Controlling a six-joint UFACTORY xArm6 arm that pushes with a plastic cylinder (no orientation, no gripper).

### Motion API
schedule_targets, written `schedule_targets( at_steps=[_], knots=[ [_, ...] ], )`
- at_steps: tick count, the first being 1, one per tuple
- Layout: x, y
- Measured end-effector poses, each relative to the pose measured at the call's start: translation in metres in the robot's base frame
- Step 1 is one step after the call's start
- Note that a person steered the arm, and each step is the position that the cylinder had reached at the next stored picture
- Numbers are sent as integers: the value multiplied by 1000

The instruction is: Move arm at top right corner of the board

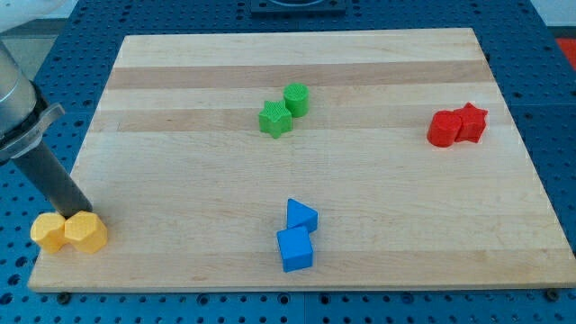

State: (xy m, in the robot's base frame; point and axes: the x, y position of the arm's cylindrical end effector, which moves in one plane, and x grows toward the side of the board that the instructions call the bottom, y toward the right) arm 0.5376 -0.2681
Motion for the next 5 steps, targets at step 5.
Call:
schedule_targets(
  at_steps=[5],
  knots=[
    [-286, 177]
  ],
)
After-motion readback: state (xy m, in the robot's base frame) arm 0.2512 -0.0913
